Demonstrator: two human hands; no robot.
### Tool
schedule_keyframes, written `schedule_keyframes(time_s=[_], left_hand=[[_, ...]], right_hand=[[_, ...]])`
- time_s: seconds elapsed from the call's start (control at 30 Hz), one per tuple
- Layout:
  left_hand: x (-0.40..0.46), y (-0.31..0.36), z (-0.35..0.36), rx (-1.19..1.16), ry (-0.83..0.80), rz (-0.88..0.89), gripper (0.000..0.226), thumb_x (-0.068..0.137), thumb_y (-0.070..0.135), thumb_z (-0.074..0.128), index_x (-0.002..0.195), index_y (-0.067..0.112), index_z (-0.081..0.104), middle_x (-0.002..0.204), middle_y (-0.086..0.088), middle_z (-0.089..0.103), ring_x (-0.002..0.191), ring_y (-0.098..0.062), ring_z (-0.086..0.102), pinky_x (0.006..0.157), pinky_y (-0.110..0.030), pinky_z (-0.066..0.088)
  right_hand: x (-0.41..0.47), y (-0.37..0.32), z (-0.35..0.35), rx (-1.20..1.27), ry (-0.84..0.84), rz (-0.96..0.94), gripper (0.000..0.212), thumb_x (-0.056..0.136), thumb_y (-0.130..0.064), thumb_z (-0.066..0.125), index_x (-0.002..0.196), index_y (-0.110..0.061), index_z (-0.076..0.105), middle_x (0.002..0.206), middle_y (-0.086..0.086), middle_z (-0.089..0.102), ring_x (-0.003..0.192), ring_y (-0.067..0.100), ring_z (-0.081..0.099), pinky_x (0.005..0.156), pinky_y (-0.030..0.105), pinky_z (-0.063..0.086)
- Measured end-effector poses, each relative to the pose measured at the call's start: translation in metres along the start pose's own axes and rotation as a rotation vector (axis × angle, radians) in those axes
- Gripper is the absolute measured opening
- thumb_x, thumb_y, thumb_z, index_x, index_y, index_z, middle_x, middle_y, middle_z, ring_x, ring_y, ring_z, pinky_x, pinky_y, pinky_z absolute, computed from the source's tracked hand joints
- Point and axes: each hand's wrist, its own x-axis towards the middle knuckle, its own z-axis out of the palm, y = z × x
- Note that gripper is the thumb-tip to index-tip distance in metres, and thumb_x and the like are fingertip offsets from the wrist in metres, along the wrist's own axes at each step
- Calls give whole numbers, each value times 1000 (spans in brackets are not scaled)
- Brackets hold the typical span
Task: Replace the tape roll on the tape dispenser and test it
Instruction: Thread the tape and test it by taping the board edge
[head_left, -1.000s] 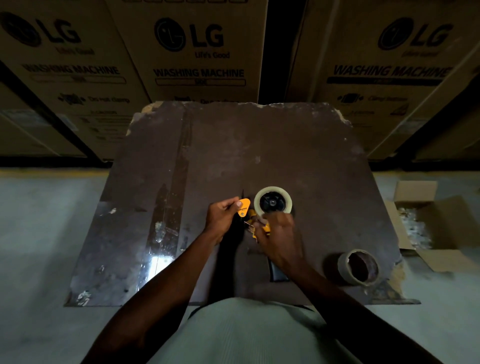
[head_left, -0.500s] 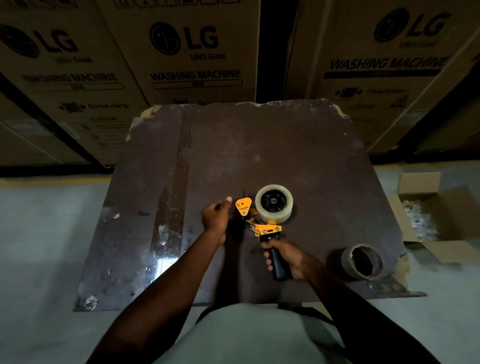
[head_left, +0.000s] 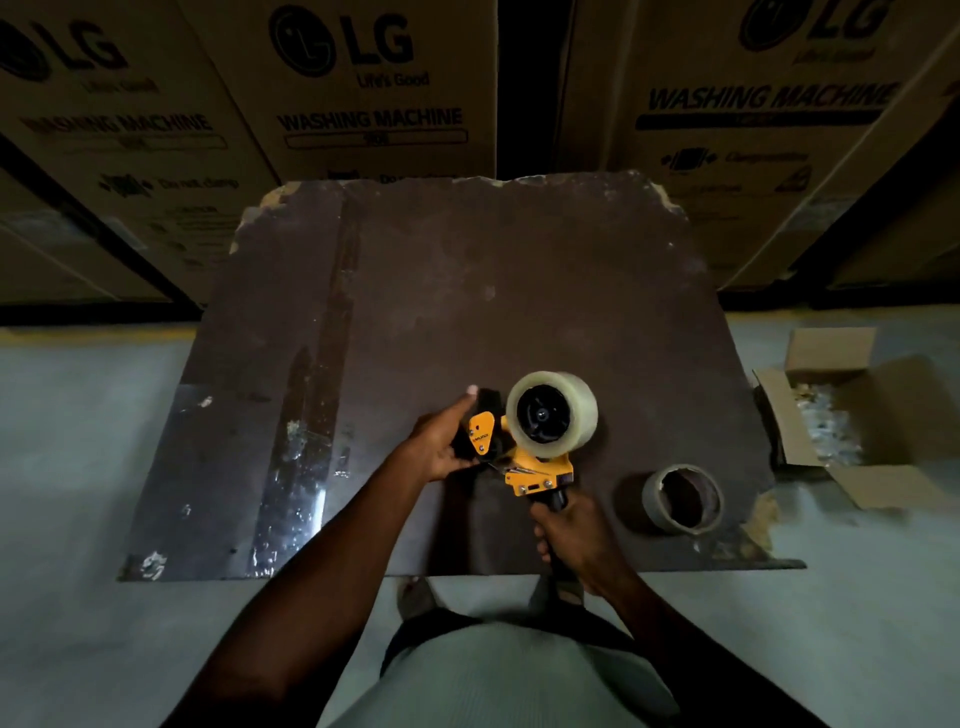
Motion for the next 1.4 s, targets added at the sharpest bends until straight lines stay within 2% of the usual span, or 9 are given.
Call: schedule_keyframes(time_s=[0.23,0.4,0.53,0.67,0.77,0.93,1.0,1.13,1.4], left_hand=[[6,1,18,65,113,106,11,88,0,65,100,1,65,86,-17,68,73,-27,67,73,-45,59],[18,10,9,530,218,437,18,82,14,77,77,-2,70,78,-12,65,75,-18,60,71,-31,49],[32,18,-4,856,276,451,26,80,28,77,71,5,70,71,-10,63,75,-16,61,68,-29,44],[35,18,-10,1138,380,481,33,81,49,67,92,18,70,103,-12,72,96,-32,68,79,-36,53],[35,15,-19,1176,361,627,51,75,64,67,95,17,59,100,-10,68,92,-32,64,75,-37,49],[32,16,-29,1483,293,927,28,95,38,53,115,19,58,125,-9,58,119,-33,53,92,-41,41],[30,7,-39,1751,148,1052,43,96,36,49,138,25,47,150,-4,42,140,-28,35,107,-44,32],[30,-10,-47,2132,-132,918,60,102,45,31,156,27,13,167,2,-2,153,-31,-7,115,-71,5],[10,-14,-27,2285,-46,661,116,70,93,29,157,22,-3,165,-4,-19,149,-33,-23,111,-72,-11]], right_hand=[[-1,16,-15,-256,138,-222,16,70,-50,60,74,-35,60,61,0,65,59,30,68,57,45,57],[-12,25,-2,-491,296,-287,50,75,-64,50,96,-20,63,86,7,76,85,35,71,65,38,52],[-25,30,19,-633,379,-222,43,86,-51,61,113,-17,59,99,17,75,96,42,69,76,45,53],[-38,31,37,-728,422,-158,50,88,-55,56,121,-17,54,98,19,74,93,43,70,74,45,54],[-41,22,42,-703,417,-46,49,79,-56,56,114,-20,55,102,19,72,97,42,69,77,45,54],[-22,0,32,-502,225,95,43,76,-46,67,108,-16,72,104,13,76,100,33,72,82,37,55],[-17,-2,30,-427,148,111,28,81,-35,69,102,-18,72,92,10,75,85,29,72,77,39,55],[-14,6,31,-310,74,134,9,82,-22,65,83,-14,69,65,5,66,51,19,58,57,33,45],[-19,9,25,-443,147,79,17,82,-35,70,84,-18,65,88,11,66,79,26,64,73,34,48]])
